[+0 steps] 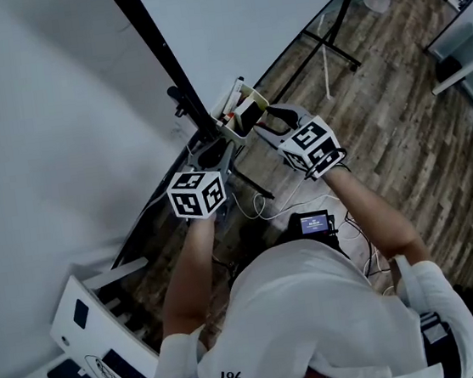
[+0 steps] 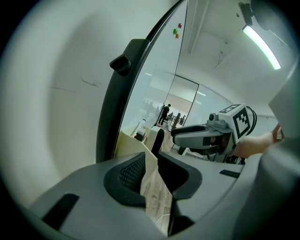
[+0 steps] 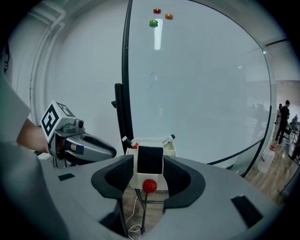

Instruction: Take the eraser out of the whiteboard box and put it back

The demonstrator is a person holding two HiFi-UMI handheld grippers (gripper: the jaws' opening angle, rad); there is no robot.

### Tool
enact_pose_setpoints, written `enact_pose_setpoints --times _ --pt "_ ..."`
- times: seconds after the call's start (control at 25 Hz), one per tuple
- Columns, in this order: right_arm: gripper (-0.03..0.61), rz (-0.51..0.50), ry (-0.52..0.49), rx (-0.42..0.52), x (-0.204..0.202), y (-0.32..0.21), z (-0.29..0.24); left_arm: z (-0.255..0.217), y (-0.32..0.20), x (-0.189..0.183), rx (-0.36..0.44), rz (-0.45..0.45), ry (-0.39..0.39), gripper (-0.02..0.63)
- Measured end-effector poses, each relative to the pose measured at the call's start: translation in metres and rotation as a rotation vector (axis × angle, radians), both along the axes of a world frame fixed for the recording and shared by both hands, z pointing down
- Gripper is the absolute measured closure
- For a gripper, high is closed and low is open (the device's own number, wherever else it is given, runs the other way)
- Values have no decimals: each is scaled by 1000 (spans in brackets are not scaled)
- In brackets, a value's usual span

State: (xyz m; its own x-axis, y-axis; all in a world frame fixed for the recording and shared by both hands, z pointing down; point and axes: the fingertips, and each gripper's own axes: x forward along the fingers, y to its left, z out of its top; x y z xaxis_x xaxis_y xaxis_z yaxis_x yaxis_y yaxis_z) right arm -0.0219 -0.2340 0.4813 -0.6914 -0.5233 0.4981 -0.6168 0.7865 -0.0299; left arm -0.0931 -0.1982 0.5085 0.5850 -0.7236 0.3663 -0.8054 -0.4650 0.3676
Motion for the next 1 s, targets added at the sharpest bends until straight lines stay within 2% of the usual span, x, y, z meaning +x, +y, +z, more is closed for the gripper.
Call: enact_pose_setpoints --times 0.32,1.0 --pt "330 11 23 -20 -12 -12 16 13 -7 -1 -25 2 -12 540" --pt "311 33 39 -74 -27 -27 37 21 -16 -1 -46 13 1 540"
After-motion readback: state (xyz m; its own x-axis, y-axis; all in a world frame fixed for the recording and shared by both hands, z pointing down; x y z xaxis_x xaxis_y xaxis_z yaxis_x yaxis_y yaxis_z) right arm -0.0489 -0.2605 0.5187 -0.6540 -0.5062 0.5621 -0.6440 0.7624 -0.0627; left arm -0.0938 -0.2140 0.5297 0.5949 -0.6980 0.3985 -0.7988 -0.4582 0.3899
